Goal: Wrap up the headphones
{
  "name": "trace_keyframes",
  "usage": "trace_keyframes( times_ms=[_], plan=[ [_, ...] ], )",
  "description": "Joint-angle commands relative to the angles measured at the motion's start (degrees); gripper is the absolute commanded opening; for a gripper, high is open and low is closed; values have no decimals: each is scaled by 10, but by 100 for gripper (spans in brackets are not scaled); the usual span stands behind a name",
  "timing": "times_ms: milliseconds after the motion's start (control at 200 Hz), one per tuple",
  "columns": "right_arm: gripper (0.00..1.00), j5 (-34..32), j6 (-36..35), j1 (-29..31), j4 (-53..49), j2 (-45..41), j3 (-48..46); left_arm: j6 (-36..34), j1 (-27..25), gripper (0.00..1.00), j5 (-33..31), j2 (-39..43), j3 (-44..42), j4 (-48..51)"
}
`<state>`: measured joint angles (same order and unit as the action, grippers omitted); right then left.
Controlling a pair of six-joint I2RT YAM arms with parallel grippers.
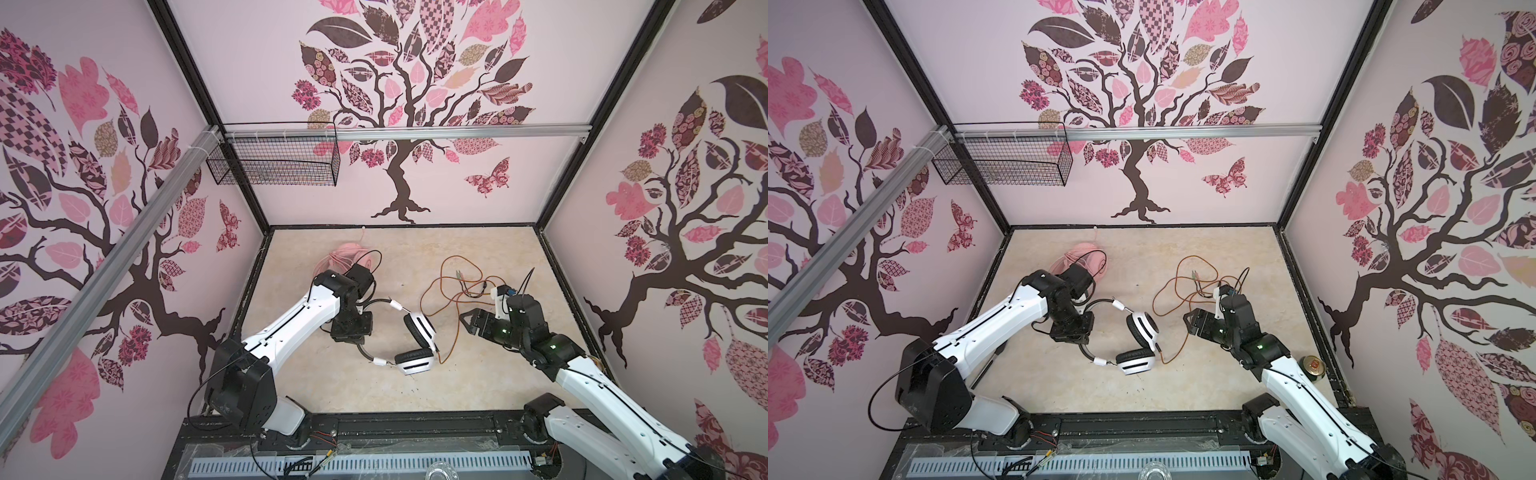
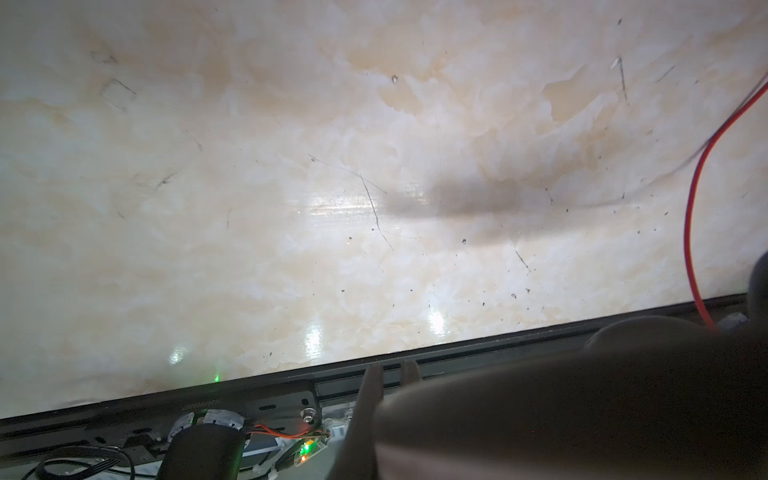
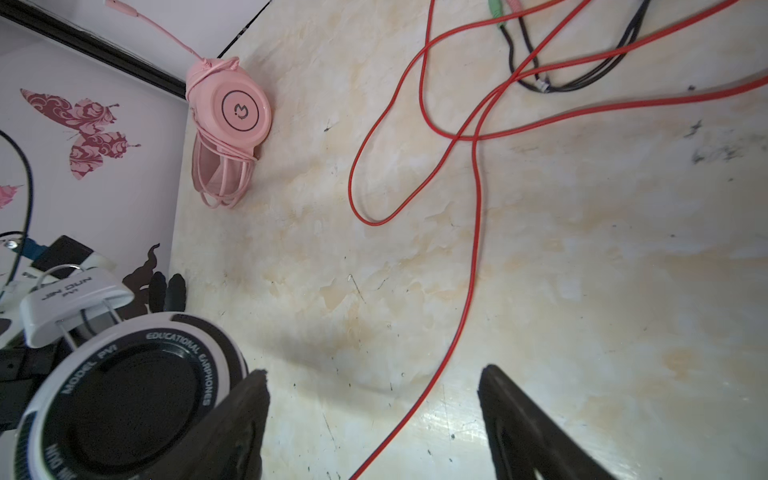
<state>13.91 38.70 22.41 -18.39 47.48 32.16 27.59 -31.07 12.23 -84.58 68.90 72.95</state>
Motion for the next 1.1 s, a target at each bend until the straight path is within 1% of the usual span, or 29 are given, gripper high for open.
trace_keyframes(
  times_ms=[0, 55, 60, 70, 75, 90, 195, 255, 375, 485, 595, 690, 740, 840, 970, 1095],
  plan=[
    [82, 28, 23, -2, -19, -8, -2, -19, 0, 0, 58, 17, -6, -24],
    [85, 22, 23, -2, -34, -11, 4, -16, 0, 0, 33, 25, 1, -15],
    [86, 22, 23, -2, -35, -11, 5, -16, 0, 0, 32, 26, 2, -14],
    [94, 21, 23, -2, -38, -11, 6, -16, 0, 0, 28, 26, 3, -13],
    [97, 20, 23, -2, -40, -11, 8, -16, 0, 0, 26, 26, 4, -12],
    [99, 20, 23, -3, -44, -11, 10, -16, 0, 0, 22, 28, 6, -8],
    [99, 22, 11, -3, -65, -8, 22, -14, 0, 0, 8, 42, 17, 9],
    [99, 26, 19, -4, -59, -18, 12, -12, 0, 0, 1, 53, 19, 14],
    [99, 12, 63, -4, -43, -60, -13, -18, 0, 0, -12, 73, 25, 19],
    [100, -6, 104, -4, -40, -103, -40, -28, 0, 0, -2, 88, 28, 18],
    [100, 20, 149, -4, -18, -127, -74, -32, 0, 0, -10, 103, 38, 29],
    [100, 43, 171, -4, -9, -116, -85, -26, 0, 0, -21, 120, 37, 21],
    [99, 46, 166, -4, -11, -101, -78, -26, 0, 0, -24, 124, 39, 22],
    [100, 38, 127, -4, -14, -72, -51, -24, 0, 0, -32, 126, 43, 25],
    [100, 1, 73, -4, -10, -29, -25, -23, 0, 0, -39, 117, 51, 29],
    [100, -13, 19, -4, 30, 11, -11, -22, 0, 0, -54, 103, 69, 36]
  ],
)
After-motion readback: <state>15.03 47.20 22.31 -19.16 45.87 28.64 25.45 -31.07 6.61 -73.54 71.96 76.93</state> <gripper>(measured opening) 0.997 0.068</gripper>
